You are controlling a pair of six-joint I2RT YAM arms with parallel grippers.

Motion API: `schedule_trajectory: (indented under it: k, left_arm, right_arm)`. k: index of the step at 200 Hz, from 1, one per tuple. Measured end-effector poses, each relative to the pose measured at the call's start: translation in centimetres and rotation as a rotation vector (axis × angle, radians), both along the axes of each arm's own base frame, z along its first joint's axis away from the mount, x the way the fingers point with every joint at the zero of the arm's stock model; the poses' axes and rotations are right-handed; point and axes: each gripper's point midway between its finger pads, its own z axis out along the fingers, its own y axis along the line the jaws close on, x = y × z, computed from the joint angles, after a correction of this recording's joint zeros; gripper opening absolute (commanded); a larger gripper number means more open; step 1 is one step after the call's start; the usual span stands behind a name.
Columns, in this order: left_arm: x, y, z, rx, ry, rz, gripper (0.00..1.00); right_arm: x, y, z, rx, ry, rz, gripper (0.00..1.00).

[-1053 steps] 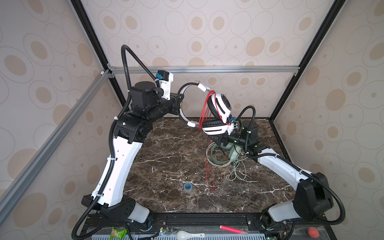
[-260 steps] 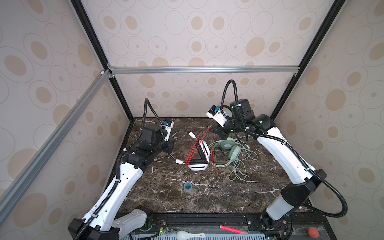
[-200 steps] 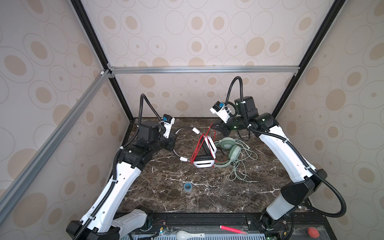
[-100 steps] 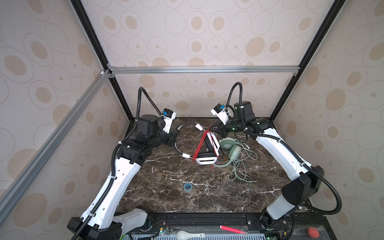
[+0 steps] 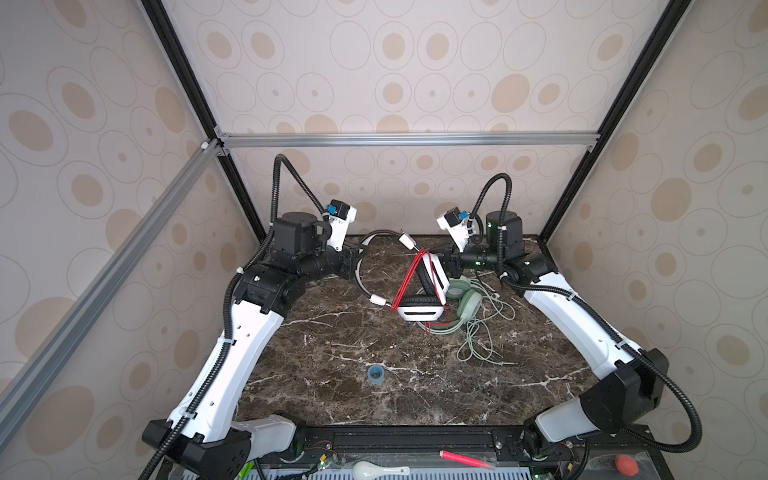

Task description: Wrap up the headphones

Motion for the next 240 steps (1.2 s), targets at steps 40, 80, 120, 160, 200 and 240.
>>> schedule_trajectory:
  k: [40,80,120,160,200,240]
  left_arm:
    - [-0.6,-1.2,3.8,-0.099,-0.065,-0.068,0.0]
    - [-1.3,-2.0,7.0,-0.179,-0.132,-0.116,0.0]
    - [-1.2,-2.2,8.0,-0.212,-0.153,-0.123,0.0]
    - [-1.0,-2.3,9.0,-0.244,-0.18,-0.118,0.0]
    - [-0.5,-2.2,9.5,-0.266,-0.187,-0.098,0.0]
    - [-0.1,-2.3,10.0,-0.283,-0.189,-0.091,0.0]
  right_arm:
    - [0.5,-0.5,-1.2,0.024,0.026,-0.031,0.17]
    - [0.4,-0.8,-2.4,0.045,0.069,-0.051,0.27]
    - [0.2,-0.8,-2.2,0.081,0.078,-0.06,0.35]
    - [-0.2,-0.9,-3.0,0.103,0.099,-0.063,0.41]
    - [-1.1,-1.1,-3.6,0.115,0.111,-0.056,0.46]
    - [-1.9,-1.3,-3.0,0.138,0.071,-0.043,0.52]
